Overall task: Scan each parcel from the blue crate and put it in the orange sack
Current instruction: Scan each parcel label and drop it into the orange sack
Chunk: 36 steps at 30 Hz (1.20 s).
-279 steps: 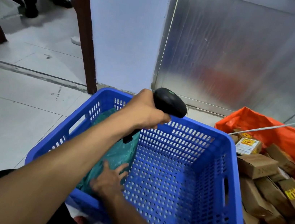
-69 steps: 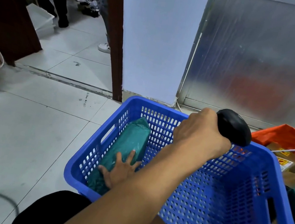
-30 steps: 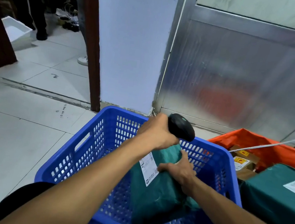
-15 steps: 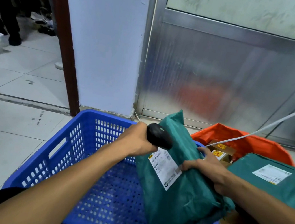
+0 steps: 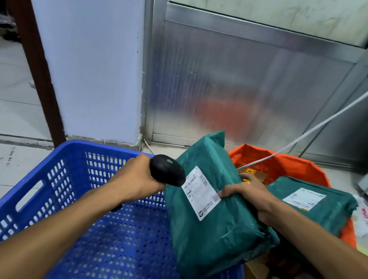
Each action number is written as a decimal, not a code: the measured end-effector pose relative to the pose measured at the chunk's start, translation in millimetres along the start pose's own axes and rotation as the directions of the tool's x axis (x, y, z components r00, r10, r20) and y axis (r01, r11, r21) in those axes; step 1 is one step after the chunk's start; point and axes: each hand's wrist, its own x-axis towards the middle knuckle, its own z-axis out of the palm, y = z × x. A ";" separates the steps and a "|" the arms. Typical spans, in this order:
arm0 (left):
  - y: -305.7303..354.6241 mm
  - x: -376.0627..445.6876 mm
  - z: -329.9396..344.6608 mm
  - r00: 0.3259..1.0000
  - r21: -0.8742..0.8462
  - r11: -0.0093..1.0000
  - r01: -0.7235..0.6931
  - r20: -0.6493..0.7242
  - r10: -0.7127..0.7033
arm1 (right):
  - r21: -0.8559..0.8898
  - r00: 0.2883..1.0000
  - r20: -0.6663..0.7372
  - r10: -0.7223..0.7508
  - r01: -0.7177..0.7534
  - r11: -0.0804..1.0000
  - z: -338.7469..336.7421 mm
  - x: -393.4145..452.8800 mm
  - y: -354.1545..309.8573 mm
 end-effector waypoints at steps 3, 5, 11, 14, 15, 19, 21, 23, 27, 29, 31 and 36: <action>2.1 -1.2 2.1 1.000 0.007 1.000 -0.016 -0.016 0.016 | 0.001 1.000 0.011 0.021 -0.021 1.000 -1.3 1.9 1.3; 3.5 -2.5 2.3 1.000 0.002 1.000 -0.022 -0.015 0.022 | -0.008 1.000 0.010 0.025 -0.025 1.000 -1.1 4.2 2.0; 3.7 -5.2 0.5 1.000 -0.053 0.998 -0.020 -0.007 0.019 | -0.006 0.999 0.030 0.031 -0.030 1.000 1.7 2.4 -0.3; 3.0 -7.5 -1.5 1.000 -0.054 0.998 -0.026 -0.004 0.026 | -0.018 0.999 0.028 0.032 -0.031 0.999 3.9 3.0 -1.7; 2.8 -8.1 -2.1 0.999 -0.055 0.998 -0.031 -0.011 0.031 | -0.016 0.999 0.027 0.033 -0.032 0.999 4.6 3.0 -2.0; 2.8 -10.6 -6.1 0.998 -0.061 0.997 -0.040 -0.058 0.037 | -0.006 0.999 0.027 0.032 -0.031 0.999 6.1 4.5 -1.6; 2.7 -11.4 -8.1 0.998 -0.075 0.996 -0.041 -0.056 0.036 | -0.009 0.999 0.022 0.028 -0.027 1.000 6.8 6.7 -0.4; 1.7 -12.9 -9.4 0.998 -0.059 0.997 -0.040 -0.043 0.037 | -0.023 0.999 0.026 0.028 -0.028 0.999 7.0 9.3 0.4; -0.4 -14.2 -10.1 0.997 -0.051 0.998 -0.032 -0.075 0.028 | -0.051 0.998 0.049 0.026 -0.023 0.998 0.8 6.9 -1.0; 0.6 -15.0 -11.6 0.995 -0.056 0.998 -0.025 -0.102 0.019 | -0.052 0.994 0.102 0.047 -0.042 0.998 -8.9 3.4 -2.8; 0.9 -14.9 -13.1 0.994 -0.058 0.998 -0.018 -0.113 0.012 | -0.009 0.976 0.189 0.110 -0.111 0.994 -22.9 -3.3 -5.1; 2.6 -15.1 -15.9 0.993 -0.066 0.998 -0.022 -0.115 0.015 | 0.100 0.954 0.282 0.102 -0.135 0.986 -76.2 -18.5 3.7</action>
